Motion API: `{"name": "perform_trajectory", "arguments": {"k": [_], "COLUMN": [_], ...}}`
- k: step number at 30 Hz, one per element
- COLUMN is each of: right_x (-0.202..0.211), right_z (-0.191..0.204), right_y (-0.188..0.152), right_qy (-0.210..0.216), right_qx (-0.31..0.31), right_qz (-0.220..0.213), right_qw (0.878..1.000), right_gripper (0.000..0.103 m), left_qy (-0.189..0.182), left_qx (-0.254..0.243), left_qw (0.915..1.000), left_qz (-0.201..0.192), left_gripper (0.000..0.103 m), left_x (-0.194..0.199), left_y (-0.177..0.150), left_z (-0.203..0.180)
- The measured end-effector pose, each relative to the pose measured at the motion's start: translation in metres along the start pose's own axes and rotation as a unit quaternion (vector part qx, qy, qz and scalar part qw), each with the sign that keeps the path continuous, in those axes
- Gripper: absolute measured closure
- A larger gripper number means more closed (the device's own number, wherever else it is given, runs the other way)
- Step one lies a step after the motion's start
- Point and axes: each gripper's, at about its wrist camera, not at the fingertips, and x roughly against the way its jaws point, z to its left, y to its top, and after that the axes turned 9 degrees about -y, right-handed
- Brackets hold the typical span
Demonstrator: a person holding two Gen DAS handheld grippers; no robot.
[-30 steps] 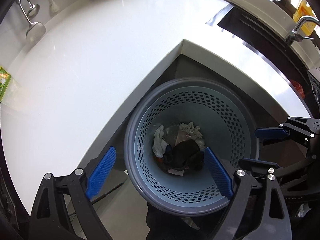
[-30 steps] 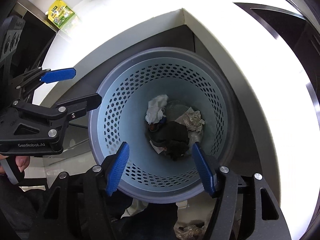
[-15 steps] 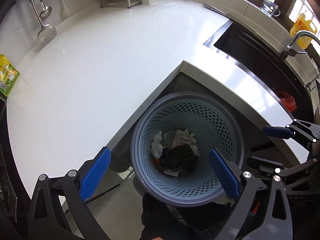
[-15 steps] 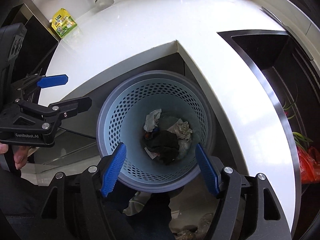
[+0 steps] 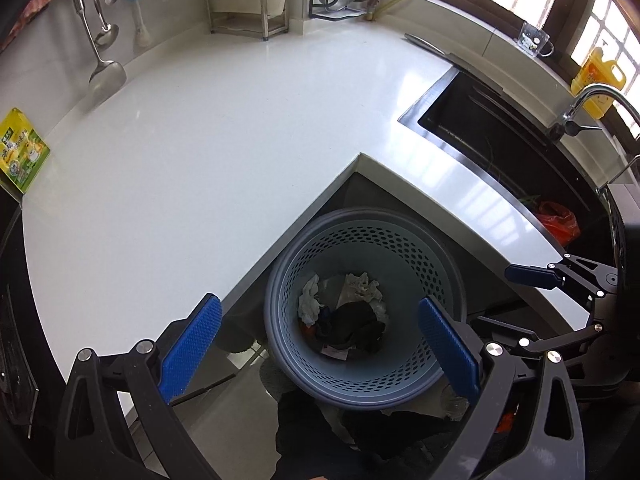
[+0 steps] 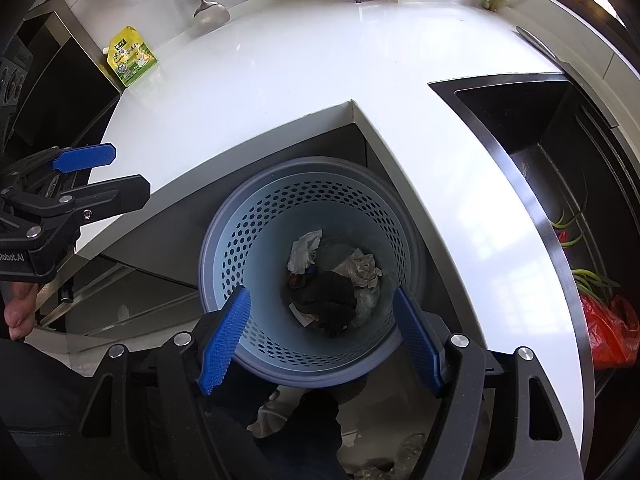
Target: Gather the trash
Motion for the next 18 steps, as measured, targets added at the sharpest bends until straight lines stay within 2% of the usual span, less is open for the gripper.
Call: {"name": "perform_trajectory", "arguments": {"k": [18], "right_x": [0.0093], "right_z": [0.0045], "right_y": [0.0028], "right_qy": [-0.006], "right_qx": [0.008], "right_qz": [-0.004], "right_qw": [1.000], "right_gripper": [0.033], "left_qy": [0.012], "left_qx": [0.011], "left_qw": [0.9999], "left_qz": [-0.001], "left_gripper": [0.007], "left_x": [0.0020], "left_y": [-0.0014], "left_z": [0.0027]}}
